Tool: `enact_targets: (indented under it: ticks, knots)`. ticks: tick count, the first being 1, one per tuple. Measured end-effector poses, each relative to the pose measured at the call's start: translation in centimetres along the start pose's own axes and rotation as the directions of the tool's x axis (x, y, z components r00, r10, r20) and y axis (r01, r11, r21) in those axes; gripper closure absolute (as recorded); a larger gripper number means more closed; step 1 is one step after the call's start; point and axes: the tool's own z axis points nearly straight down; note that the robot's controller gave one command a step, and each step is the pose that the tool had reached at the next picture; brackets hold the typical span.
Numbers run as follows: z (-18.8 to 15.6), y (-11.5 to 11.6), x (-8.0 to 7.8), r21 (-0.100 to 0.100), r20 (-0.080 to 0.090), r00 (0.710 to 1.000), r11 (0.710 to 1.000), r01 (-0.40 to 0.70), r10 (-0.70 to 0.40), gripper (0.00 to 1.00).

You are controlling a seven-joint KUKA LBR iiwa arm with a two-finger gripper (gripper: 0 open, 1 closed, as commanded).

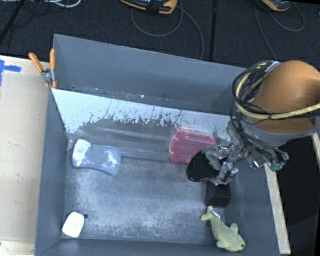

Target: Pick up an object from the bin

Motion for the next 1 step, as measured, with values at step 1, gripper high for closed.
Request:
enact_targets:
  ticks: [1]
  knots:
    - [-7.25,0.50,-0.07,0.009,0.011,1.000,1.000,0.001,-0.001,1.00]
